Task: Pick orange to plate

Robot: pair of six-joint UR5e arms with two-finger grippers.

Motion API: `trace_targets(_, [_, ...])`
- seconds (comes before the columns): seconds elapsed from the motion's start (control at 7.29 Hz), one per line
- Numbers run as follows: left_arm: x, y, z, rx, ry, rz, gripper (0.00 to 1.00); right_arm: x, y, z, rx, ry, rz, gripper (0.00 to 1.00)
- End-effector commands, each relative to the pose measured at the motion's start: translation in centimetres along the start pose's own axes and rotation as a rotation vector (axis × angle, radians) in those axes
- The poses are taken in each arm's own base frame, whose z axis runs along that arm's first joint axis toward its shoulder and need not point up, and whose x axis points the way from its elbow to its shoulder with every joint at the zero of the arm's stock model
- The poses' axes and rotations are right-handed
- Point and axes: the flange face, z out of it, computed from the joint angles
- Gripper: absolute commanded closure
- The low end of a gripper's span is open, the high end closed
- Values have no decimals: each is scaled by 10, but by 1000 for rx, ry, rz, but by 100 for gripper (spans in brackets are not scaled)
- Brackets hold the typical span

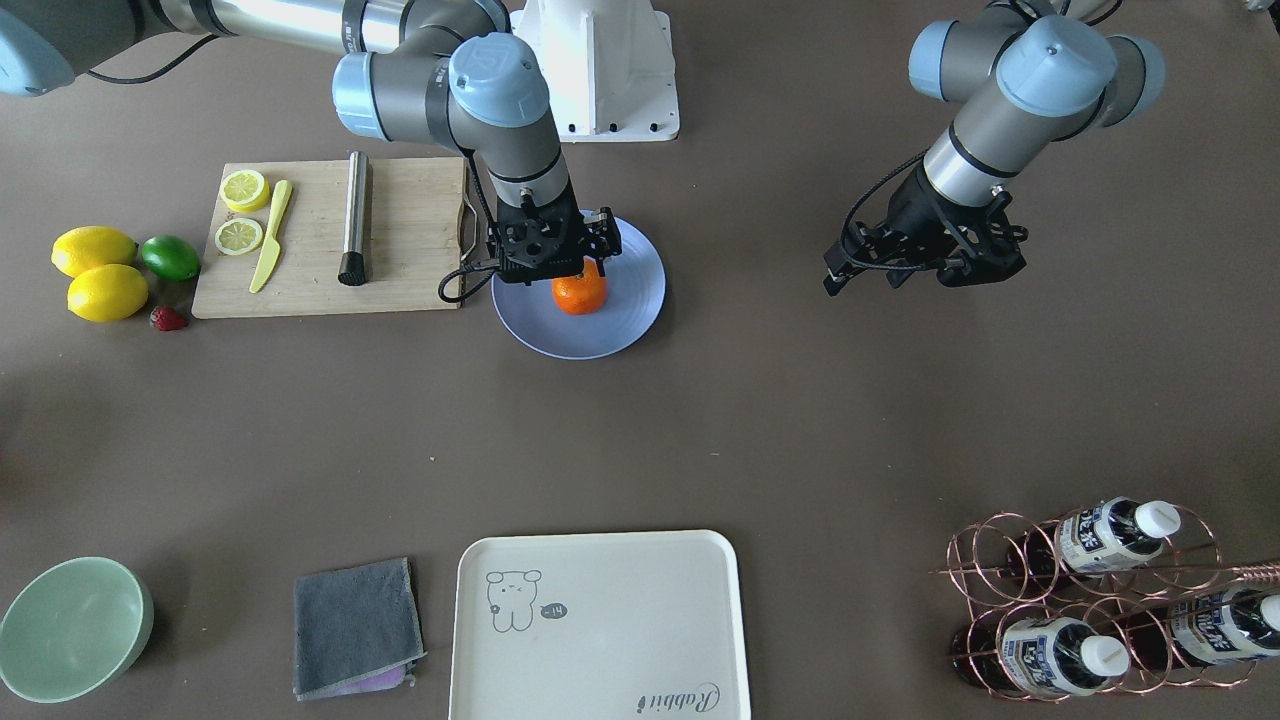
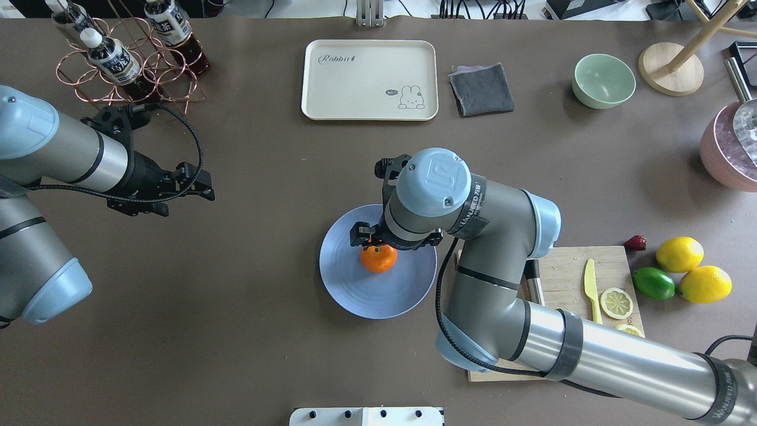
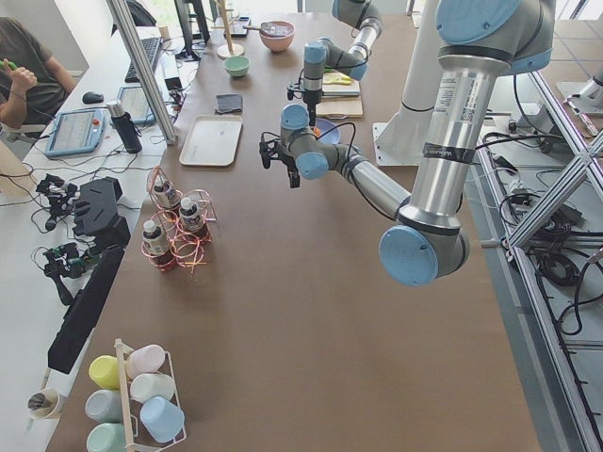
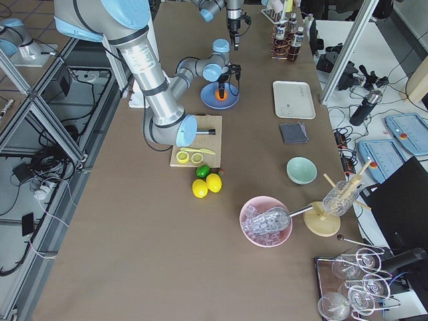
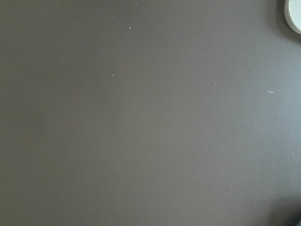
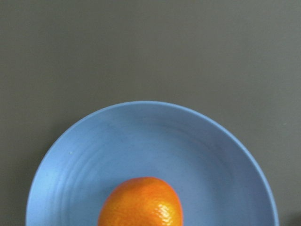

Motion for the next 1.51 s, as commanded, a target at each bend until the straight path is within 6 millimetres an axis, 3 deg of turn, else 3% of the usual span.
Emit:
trace_targets(0.0, [-49,-43,-33,4,-36,65,4,118,-59,-84,-7,-10,-43,0])
trace_targets(0.14, [-86,-57,-45,-7,-72,162,4,189,-76,-110,-13,-1,-91,0])
trace_targets(0.41, [-162,-108,-117,-44,-126,225,4,342,-95,-138,-36,60,-221,0])
trace_targets(0.55, [-234,-111,-140,-58,-171,295,4,418,-89,-153,-46,93,-292,0])
trace_targets(0.69, [-298,-110,-167,-49,-198,330,4,478,-80,-163,-61,110,-313,0])
trace_targets(0.82, [-345,-102,-181,-57,-214,346,4,535,-68,-163,-84,133,-330,0])
trace_targets(0.96, [-383,-92,-189,-60,-224,331,3,588,-63,-171,-94,146,-350,0])
trace_targets(1.1, [-398,-82,-197,-50,-223,298,3,639,-56,-177,-106,115,-367,0])
trace_targets(1.23, [-415,-69,-192,-71,-221,274,3,662,-47,-180,-107,100,-371,0])
trace_targets(1.37, [-415,-69,-192,-70,-220,272,3,669,-43,-183,-103,102,-355,0])
